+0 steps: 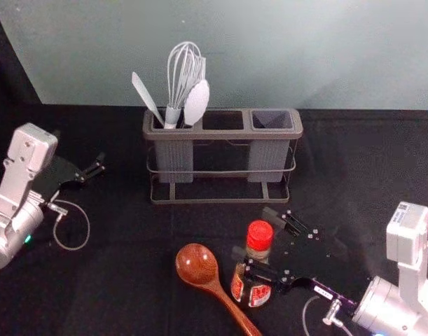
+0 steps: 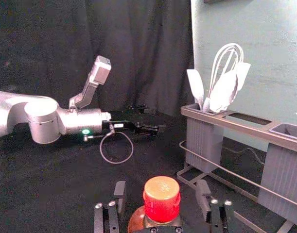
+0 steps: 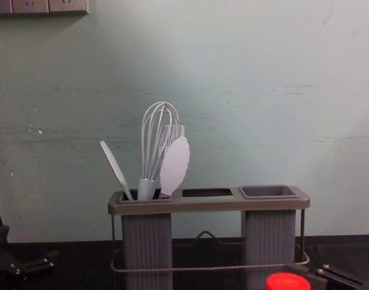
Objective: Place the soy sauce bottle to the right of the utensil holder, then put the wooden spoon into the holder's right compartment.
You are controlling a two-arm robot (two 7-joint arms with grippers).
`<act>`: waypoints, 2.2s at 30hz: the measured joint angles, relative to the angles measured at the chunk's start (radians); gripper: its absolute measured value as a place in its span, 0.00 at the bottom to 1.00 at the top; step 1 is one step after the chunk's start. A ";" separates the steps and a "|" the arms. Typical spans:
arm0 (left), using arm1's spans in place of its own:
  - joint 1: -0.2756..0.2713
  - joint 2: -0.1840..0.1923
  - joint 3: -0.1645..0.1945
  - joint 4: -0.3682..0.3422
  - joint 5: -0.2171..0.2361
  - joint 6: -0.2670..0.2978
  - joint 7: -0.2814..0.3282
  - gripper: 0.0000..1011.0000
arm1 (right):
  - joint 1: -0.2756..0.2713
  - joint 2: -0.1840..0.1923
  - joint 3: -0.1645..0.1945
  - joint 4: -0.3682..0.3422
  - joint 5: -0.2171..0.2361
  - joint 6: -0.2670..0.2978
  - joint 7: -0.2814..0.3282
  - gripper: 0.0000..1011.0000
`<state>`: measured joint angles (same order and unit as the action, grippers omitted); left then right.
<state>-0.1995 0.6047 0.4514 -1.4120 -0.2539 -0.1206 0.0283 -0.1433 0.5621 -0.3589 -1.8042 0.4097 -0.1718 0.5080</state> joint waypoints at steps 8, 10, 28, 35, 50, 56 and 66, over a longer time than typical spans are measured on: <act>0.000 0.000 0.000 0.000 0.000 0.000 0.000 1.00 | -0.001 -0.008 0.005 0.002 -0.001 0.003 0.004 0.73; 0.000 0.000 0.000 0.000 0.000 0.000 0.000 1.00 | -0.001 -0.008 0.006 0.002 -0.001 0.004 0.005 0.68; 0.000 0.000 0.000 0.000 0.000 0.000 0.000 1.00 | -0.013 0.003 0.042 -0.021 0.011 0.004 0.007 0.39; 0.000 0.000 0.000 0.000 0.000 0.000 0.000 1.00 | -0.025 0.015 0.082 -0.026 0.022 -0.001 -0.006 0.39; 0.000 0.000 0.000 0.000 0.000 0.000 0.000 1.00 | -0.002 0.016 0.144 0.003 0.021 0.010 -0.034 0.39; 0.000 0.000 0.000 0.000 0.000 0.000 0.000 1.00 | 0.023 0.007 0.159 0.026 0.017 0.021 -0.043 0.39; 0.000 0.000 0.000 0.000 0.000 0.000 0.000 1.00 | 0.060 -0.009 0.179 0.078 0.017 0.033 -0.050 0.39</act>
<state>-0.1995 0.6047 0.4514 -1.4120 -0.2539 -0.1205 0.0283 -0.0831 0.5535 -0.1804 -1.7262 0.4267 -0.1383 0.4576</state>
